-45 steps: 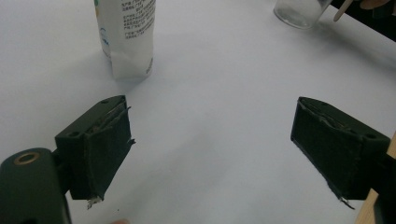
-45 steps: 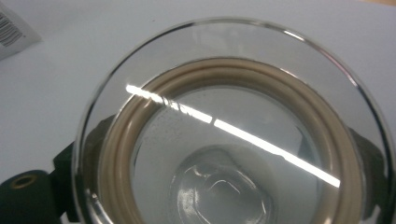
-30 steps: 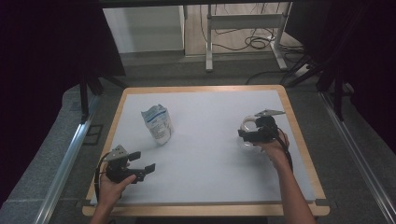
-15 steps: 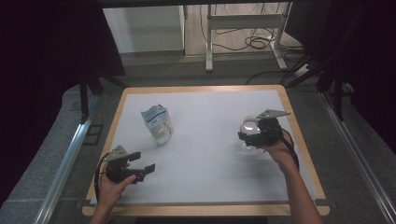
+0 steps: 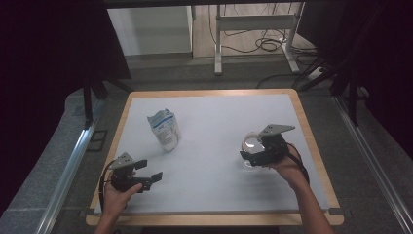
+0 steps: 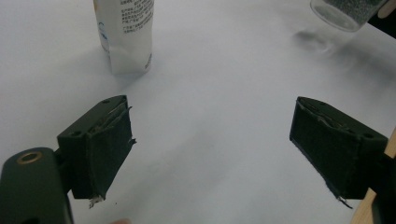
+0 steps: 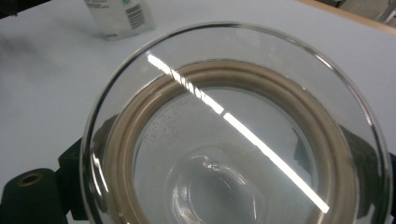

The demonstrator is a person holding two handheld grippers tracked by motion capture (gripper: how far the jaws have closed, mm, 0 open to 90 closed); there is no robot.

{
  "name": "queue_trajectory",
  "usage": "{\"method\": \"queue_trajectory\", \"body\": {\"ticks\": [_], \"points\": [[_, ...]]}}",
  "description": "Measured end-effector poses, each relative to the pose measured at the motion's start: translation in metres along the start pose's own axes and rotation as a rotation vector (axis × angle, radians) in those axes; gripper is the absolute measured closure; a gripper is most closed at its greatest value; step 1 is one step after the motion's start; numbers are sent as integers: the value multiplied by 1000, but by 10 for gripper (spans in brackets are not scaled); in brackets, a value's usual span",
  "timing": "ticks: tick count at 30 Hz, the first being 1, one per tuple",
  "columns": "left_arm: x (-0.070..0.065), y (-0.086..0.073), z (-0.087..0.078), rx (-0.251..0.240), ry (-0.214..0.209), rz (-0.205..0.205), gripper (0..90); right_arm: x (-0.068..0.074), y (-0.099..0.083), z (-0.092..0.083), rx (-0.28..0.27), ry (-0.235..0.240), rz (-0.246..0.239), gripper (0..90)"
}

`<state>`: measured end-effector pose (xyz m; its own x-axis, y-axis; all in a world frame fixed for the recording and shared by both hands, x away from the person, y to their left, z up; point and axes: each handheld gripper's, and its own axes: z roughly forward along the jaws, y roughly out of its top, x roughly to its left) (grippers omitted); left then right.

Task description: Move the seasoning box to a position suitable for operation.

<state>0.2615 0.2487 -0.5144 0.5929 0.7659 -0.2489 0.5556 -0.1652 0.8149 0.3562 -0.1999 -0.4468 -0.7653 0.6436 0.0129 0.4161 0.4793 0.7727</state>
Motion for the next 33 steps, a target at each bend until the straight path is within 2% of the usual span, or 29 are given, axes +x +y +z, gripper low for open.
{"method": "queue_trajectory", "body": {"ticks": [1, 9, 15, 21, 23, 25, 28, 29, 30, 31, 32, 33], "points": [[0, 0, 1, 3, 0, -1, 135, 3, -3, 3, 5, 22, -8, 113], [0, -2, 5, 16, -2, 0, 135, 15, -10, 11, 51, 89, -52, 113], [-2, -2, 4, 15, -4, 4, 135, 17, -17, 25, 105, 87, -60, 113], [-2, -1, 5, 15, -4, 4, 135, 18, -19, 26, 109, 91, -61, 107], [-3, -1, 5, 16, -6, 5, 135, 20, -19, 25, 101, 77, -66, 97], [-3, -1, 5, 17, -7, 7, 135, 21, -16, 22, 63, 77, -50, 52], [-4, -1, 5, 15, -7, 8, 135, 22, -9, 12, 12, 69, -49, 47], [-4, -1, 5, 15, -7, 8, 135, 22, -9, 12, 12, 69, -49, 47], [-3, -1, 5, 14, -6, 7, 135, 22, -5, 3, -29, 70, -46, 48], [-3, -1, 5, 14, -6, 7, 135, 22, -5, 3, -29, 70, -46, 48], [-3, -2, 4, 14, -5, 4, 135, 21, -2, -6, -75, 67, -36, 51], [-3, -2, 4, 14, -5, 4, 135, 21, -2, -6, -75, 67, -36, 51]]}}
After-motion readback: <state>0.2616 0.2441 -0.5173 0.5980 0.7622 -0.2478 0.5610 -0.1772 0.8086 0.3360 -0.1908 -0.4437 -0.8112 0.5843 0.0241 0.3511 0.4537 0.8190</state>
